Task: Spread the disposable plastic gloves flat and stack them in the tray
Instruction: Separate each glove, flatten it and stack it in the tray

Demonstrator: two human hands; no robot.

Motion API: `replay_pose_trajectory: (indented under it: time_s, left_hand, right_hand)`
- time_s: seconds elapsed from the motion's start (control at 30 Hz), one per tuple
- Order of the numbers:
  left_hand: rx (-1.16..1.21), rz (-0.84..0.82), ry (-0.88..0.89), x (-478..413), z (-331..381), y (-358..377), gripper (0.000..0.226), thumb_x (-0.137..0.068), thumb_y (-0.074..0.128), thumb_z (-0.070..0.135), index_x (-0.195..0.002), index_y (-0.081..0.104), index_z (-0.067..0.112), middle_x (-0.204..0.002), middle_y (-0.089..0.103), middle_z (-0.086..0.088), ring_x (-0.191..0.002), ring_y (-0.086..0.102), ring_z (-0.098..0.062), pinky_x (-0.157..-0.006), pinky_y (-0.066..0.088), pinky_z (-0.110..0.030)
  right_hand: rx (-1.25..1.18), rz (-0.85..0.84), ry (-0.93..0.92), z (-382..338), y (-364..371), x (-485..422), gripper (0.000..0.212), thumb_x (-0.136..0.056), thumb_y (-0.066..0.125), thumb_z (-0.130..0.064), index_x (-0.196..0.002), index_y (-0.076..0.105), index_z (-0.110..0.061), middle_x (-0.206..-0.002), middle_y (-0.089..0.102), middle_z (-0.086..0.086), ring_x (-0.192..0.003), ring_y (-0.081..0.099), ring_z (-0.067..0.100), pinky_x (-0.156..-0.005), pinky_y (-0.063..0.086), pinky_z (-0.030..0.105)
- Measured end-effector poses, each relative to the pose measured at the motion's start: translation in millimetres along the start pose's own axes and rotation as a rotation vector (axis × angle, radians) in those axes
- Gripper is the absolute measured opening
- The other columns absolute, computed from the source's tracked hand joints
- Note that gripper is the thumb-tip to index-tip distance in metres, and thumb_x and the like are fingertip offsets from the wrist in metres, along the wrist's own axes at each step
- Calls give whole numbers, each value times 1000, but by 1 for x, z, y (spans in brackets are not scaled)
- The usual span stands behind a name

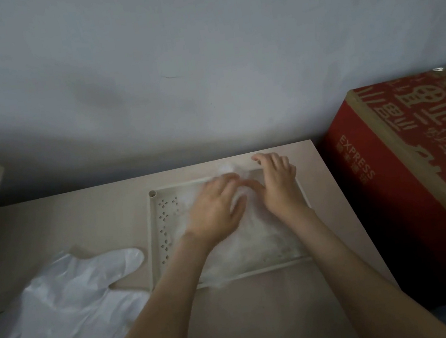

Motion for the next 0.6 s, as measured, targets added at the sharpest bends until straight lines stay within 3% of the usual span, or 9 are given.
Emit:
replay_pose_trajectory:
  time_s: [0.1,0.17,0.23,0.37,0.47,0.53,0.6]
  left_hand:
    - [-242,-377,96,27,-12,26,55,-90,35,47,-129,55,13,-135,55,-10,-124,52,-27,-105,39,-41]
    - [-265,-405,77,32,-15,22,59,-91,32,47,-131,55,10,-135,56,-11,-124,54,-27,-105,38,-44]
    - [-171,-303,23,25,-6,4,51,-93,35,39,-127,57,8,-130,59,-11,-118,57,-28,-103,41,-40]
    - [-48,-75,-253,34,6,-54,49,-84,37,31,-126,55,11,-128,57,-6,-116,52,-26,-97,35,-34]
    - [53,-68,-590,83,-15,-103,77,-67,35,50,-138,36,21,-138,41,-1,-126,36,-22,-100,22,-32]
    - [53,-218,-804,120,-34,-128,91,-62,44,58,-143,21,23,-146,28,-1,-136,23,-20,-109,15,-36]
    - [-64,-501,-899,152,-45,-142,102,-71,64,54,-148,4,24,-154,12,-3,-145,4,-19,-116,1,-41]
  right_hand:
    - [122,-71,-117,-7,4,7,36,-84,48,-38,-103,59,-10,-98,61,10,-91,50,30,-77,32,39]
    - [166,-201,-177,-12,10,15,32,-82,45,-34,-96,63,-11,-95,64,10,-93,57,33,-75,28,40]
    - [157,-182,-170,-19,8,18,30,-80,46,-32,-92,65,-12,-89,65,7,-87,60,32,-72,29,38]
    - [-114,-56,-194,-90,-11,15,25,-84,60,-13,-109,62,-8,-100,65,8,-94,56,34,-80,42,44]
    - [-251,-345,-291,-162,5,39,51,-90,57,-14,-139,43,-16,-133,54,6,-120,45,29,-99,34,43]
    - [-204,-509,-384,-194,22,62,62,-93,54,-22,-149,27,-22,-147,41,2,-131,36,25,-106,26,40]
    - [-194,-611,-441,-210,37,80,67,-92,57,-32,-150,25,-23,-149,39,0,-135,32,24,-108,22,38]
Point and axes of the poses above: each hand's wrist, its own x-axis away from the middle knuckle, its own y-axis out of the palm, z = x × y, the point moved 4 cm from there along -x, towards the middle knuckle
